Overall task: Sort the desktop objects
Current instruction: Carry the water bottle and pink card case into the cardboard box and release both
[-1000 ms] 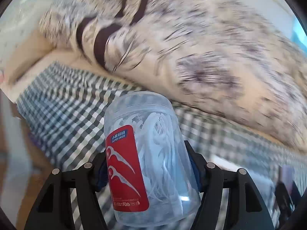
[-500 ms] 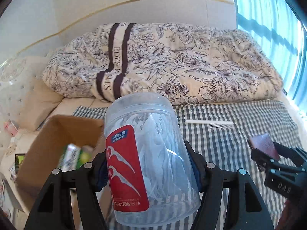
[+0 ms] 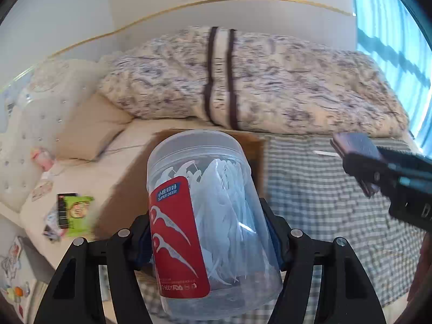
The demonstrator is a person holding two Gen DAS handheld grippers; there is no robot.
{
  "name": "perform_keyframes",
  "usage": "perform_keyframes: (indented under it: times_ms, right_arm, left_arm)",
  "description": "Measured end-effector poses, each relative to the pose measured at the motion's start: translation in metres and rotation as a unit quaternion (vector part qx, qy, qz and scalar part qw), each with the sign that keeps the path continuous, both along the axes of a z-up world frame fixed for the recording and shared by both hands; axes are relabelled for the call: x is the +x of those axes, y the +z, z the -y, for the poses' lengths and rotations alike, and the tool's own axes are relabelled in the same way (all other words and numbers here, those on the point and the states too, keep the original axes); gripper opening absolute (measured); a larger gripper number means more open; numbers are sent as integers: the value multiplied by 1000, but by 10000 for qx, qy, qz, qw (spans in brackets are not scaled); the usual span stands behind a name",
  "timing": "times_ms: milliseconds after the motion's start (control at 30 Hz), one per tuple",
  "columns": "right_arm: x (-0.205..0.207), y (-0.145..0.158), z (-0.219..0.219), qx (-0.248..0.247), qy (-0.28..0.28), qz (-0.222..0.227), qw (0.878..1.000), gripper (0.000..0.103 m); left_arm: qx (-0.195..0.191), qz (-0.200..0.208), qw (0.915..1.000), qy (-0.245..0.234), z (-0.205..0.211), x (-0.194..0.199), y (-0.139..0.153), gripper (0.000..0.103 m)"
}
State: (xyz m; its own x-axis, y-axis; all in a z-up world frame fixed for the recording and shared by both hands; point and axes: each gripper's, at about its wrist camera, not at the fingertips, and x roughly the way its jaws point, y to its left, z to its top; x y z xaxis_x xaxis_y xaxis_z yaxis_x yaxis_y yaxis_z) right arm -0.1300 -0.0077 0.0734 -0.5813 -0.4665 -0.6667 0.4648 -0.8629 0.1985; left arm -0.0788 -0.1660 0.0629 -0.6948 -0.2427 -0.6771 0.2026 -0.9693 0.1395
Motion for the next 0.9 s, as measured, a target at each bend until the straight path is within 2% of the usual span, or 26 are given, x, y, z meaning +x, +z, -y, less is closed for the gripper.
perform_keyframes:
  times_ms: [167, 300, 400, 433, 467, 567, 733, 900]
  right_arm:
    - [-12, -3, 60, 17, 296, 102, 9995, 71]
    - [-32, -17, 90, 96, 375, 245, 9990, 71]
    - [-45, -25, 98, -66, 467, 397, 9981, 74]
    - [-47, -26, 99, -155, 478, 420, 9979, 79]
    - [-51, -27, 97, -186, 415, 415, 9981, 91]
    - [-56, -26, 91, -217, 265, 245, 9991, 92]
    - [-59, -25, 72, -114, 153, 112, 9998, 92]
    - [-57, -18, 31, -86, -60, 32, 9999, 92]
  left_arm:
    - [125, 69, 9993, 334, 51, -4, -6, 68]
    - [265, 176, 9987, 388, 68, -18, -20, 68]
    - [405, 290, 9983, 311, 74, -31, -34, 70]
    - [395, 352, 9983, 254, 73, -35, -38, 83]
    - [330, 415, 9984, 199, 71, -39, -41, 103]
    - [-112, 248, 9994, 194, 58, -41, -47, 103]
    - [-17, 320, 9993, 210, 50, -49, -49, 103]
    - [35, 287, 9995, 158, 31, -46, -40, 103]
